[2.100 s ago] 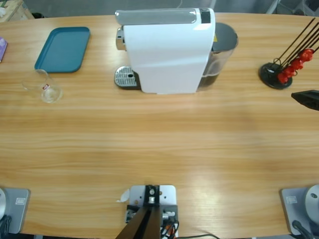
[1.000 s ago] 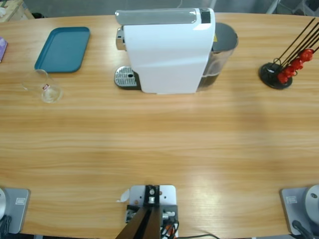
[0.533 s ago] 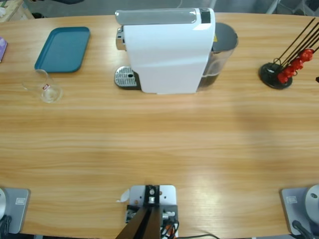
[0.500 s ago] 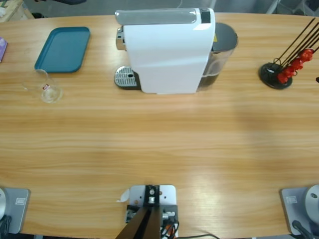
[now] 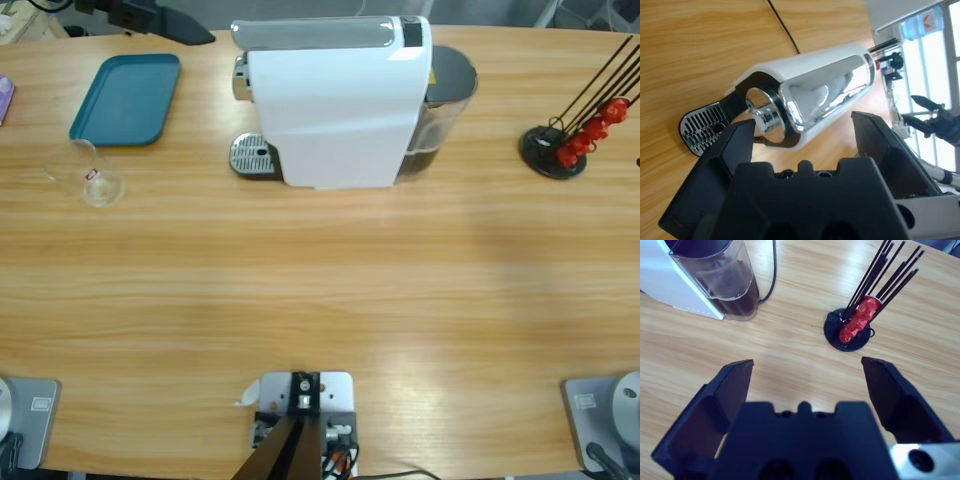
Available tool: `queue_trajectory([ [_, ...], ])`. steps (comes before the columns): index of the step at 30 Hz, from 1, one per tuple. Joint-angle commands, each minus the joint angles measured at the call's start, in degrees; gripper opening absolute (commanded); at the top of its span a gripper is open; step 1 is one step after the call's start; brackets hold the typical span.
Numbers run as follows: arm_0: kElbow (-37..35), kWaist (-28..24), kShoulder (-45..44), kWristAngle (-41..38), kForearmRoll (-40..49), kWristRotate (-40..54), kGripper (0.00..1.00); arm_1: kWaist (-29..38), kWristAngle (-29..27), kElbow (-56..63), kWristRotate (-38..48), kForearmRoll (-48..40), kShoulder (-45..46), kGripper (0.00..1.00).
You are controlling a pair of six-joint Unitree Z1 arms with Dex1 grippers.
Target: Pour coffee
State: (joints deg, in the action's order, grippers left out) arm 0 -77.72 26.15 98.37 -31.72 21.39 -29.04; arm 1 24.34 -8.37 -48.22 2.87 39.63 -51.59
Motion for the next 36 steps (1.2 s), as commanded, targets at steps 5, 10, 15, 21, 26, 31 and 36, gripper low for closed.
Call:
queue_trajectory([
  [5,-2.89,0.66,4.4,-0.65,0.59,-0.98,0.399,0.53,0.09,2.43,-0.68,-1.13,1.64,0.959],
  [10,-2.33,0.66,4.99,-0.99,0.69,-0.91,0.385,0.53,0.02,2.52,-0.68,-1.2,2.09,0.959],
  [15,-1.82,0.66,5.36,-1.06,0.85,-0.75,0.388,0.53,0.02,2.6,-0.68,-1.22,2.34,0.959],
  [21,-1.8,0.66,5.52,-1.06,0.94,-0.75,0.388,0.53,0.02,2.67,-0.68,-1.31,2.46,0.959],
  [26,-0.85,0.83,5.61,-1.15,1.27,-0.75,0.384,0.53,0.02,2.74,-0.68,-1.48,2.46,0.959],
  [31,0.61,0.83,5.45,-1.23,1.27,-0.67,0.385,0.53,0.06,2.87,-0.68,-1.78,2.46,0.959],
  [36,0.38,0.83,5.52,-1.11,1.2,-0.67,0.308,0.53,0.11,2.96,-0.68,-1.83,2.46,0.959],
])
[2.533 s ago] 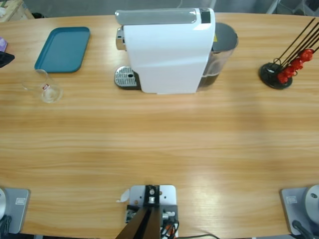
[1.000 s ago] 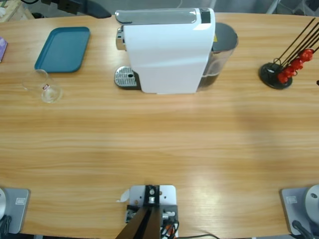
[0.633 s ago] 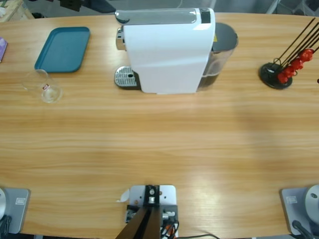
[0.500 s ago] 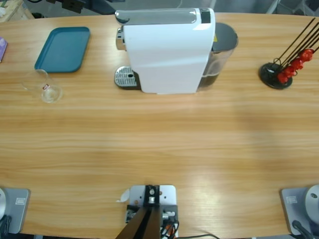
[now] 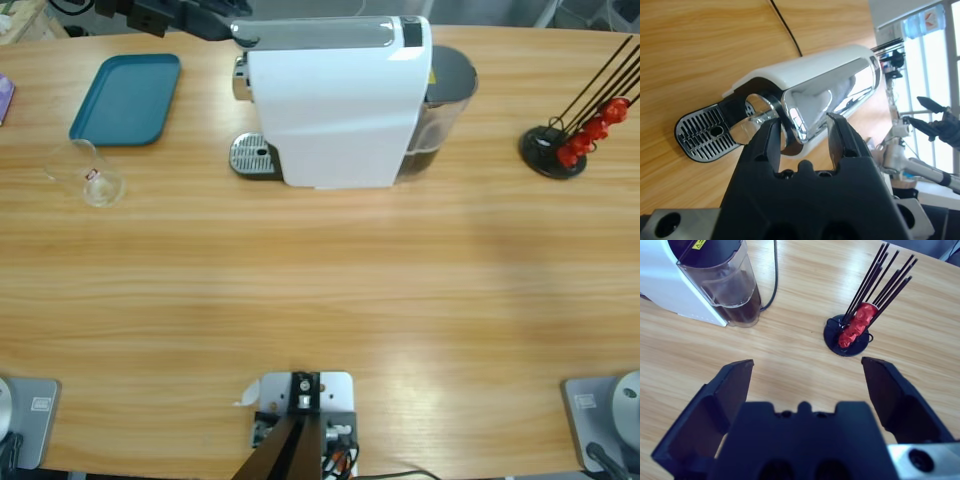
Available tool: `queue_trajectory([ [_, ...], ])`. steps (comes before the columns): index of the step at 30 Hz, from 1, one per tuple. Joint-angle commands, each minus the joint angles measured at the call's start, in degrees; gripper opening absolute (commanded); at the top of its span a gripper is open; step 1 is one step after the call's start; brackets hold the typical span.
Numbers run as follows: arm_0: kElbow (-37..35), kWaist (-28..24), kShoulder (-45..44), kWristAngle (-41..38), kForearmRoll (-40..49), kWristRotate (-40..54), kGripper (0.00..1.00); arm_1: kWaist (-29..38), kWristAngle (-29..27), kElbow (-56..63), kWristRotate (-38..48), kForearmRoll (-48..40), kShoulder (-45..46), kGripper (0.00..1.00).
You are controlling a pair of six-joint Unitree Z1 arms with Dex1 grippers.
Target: Pour coffee
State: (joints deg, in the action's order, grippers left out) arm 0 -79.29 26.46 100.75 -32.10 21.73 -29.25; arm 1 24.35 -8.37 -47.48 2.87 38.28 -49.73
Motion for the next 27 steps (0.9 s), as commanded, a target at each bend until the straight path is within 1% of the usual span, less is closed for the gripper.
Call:
queue_trajectory([
  [1,1.83,0.52,3.21,-0.61,0.86,-0.46,0.2,0.53,0.11,2.21,-0.67,-0.49,0.67,0.959],
  [2,1.77,0.52,3.22,-0.44,0.86,-0.46,0.105,0.53,0.11,2.21,-0.67,-0.49,0.69,0.959],
  [3,1.77,0.52,3.21,-0.35,0.86,-0.46,0.037,0.53,0.11,2.21,-0.67,-0.49,0.69,0.959],
  [4,1.86,0.52,3.14,-0.33,0.87,-0.39,0.0,0.53,0.11,2.21,-0.67,-0.49,0.76,0.954],
  [12,1.9,0.43,2.82,-0.14,1.3,-0.28,0.0,0.53,0.11,2.39,-0.67,-0.77,0.79,0.954],
  [14,1.65,0.43,2.4,-0.1,1.3,-0.28,0.0,0.53,0.11,2.6,-0.65,-1.01,0.78,0.929],
  [19,1.07,0.35,1.31,-0.26,1.05,-0.21,0.0,0.53,0.19,2.92,-0.58,-1.37,0.69,0.927],
  [22,-1.13,0.47,0.48,-0.77,0.94,0.33,0.0,0.53,0.18,2.92,-0.58,-1.37,0.88,0.922],
  [27,-7.35,1.0,-0.56,-0.86,1.1,1.04,0.0,0.53,0.19,2.92,-0.58,-1.37,0.97,0.922],
])
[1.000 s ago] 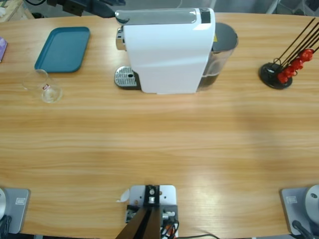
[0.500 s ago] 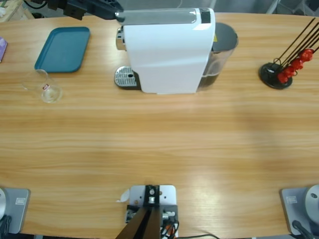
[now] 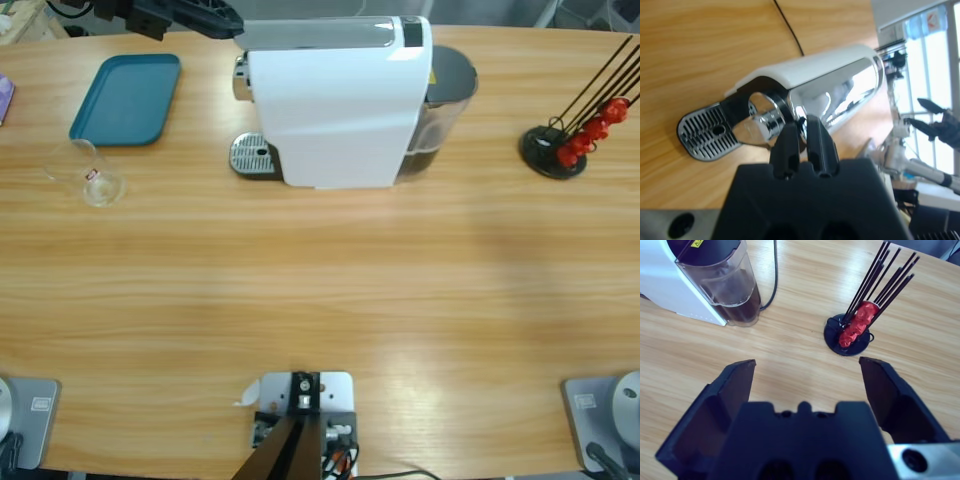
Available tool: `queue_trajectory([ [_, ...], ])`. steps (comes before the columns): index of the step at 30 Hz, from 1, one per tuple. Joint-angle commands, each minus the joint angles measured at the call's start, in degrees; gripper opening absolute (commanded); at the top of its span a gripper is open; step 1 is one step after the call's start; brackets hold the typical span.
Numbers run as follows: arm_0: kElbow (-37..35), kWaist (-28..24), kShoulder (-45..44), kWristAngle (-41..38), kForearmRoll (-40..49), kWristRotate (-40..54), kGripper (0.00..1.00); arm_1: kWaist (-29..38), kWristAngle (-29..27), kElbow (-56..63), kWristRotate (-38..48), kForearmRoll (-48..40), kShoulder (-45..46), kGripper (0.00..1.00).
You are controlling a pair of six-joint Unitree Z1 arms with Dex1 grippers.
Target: Pour coffee
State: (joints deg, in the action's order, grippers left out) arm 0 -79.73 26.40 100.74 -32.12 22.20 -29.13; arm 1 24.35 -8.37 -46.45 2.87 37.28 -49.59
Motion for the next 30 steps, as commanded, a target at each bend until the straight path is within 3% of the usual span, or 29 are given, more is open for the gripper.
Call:
queue_trajectory([
  [1,-7.75,1.13,-0.49,-0.84,0.7,0.92,0.0,0.52,0.19,1.89,-0.58,-0.36,0.91,0.922],
  [6,-8.28,2.25,-0.46,-1.3,0.74,0.64,0.0,0.52,0.19,1.98,-0.58,-0.36,1.07,0.922],
  [7,-8.26,2.36,-0.39,-1.75,0.74,0.45,0.077,0.52,0.19,1.98,-0.58,-0.36,1.07,0.922],
  [8,-8.03,2.43,-0.53,-2.44,0.7,0.43,0.579,0.52,0.19,1.98,-0.58,-0.36,1.07,0.922],
  [9,-7.79,2.43,-0.84,-3.53,0.6,0.69,0.924,0.52,0.18,1.98,-0.58,-0.36,1.07,0.922],
  [10,-7.54,2.43,-1.48,-4.87,0.47,1.61,0.988,0.52,0.14,1.98,-0.58,-0.36,1.14,0.922],
  [13,-5.82,2.91,-5.99,-3.34,0.44,11.52,0.991,0.52,0.12,1.98,-0.58,-0.36,1.16,0.922],
  [19,2.39,8.85,-16.21,16.0,2.02,29.68,0.991,0.52,-0.53,1.03,0.0,-0.36,-0.41,0.919],
  [23,9.05,12.61,-21.46,27.04,7.15,42.14,0.996,-0.72,-5.12,-1.42,2.3,-1.01,-6.45,0.885],
  [28,17.02,12.71,-29.09,27.92,7.21,39.84,0.996,-6.21,-7.81,-0.22,6.73,-8.17,-13.82,0.885],
  [30,19.34,12.71,-30.74,27.9,7.03,37.03,0.996,-7.46,-8.54,1.17,6.89,-12.65,-17.67,0.842],
])
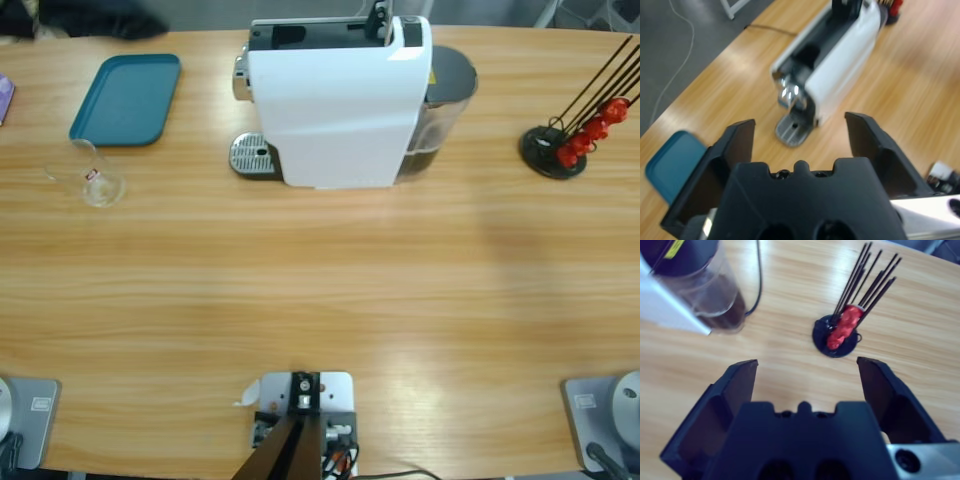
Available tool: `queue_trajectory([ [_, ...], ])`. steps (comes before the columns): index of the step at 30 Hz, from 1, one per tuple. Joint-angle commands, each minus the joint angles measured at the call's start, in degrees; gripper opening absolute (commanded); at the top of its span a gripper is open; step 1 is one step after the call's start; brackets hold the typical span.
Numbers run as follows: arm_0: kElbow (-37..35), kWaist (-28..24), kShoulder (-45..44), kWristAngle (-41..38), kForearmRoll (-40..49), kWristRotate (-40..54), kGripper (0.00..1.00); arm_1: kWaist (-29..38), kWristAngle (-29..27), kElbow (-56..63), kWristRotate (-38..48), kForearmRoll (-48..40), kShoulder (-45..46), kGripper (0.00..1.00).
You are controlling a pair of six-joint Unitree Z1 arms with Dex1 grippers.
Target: Pour coffee
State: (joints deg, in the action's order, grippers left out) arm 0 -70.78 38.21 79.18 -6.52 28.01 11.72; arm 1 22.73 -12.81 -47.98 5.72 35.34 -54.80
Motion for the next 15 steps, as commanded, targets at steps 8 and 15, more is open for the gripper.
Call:
queue_trajectory([
  [8,13.3,0.9,-11.77,2.3,1.05,-6.45,0.996,-9.55,-3.66,2.78,5.27,-19.61,-24.92,0.722],
  [15,13.53,0.9,-10.97,2.3,0.4,-6.75,0.996,-10.25,-6.25,4.56,6.06,-18.29,-24.13,0.72],
])
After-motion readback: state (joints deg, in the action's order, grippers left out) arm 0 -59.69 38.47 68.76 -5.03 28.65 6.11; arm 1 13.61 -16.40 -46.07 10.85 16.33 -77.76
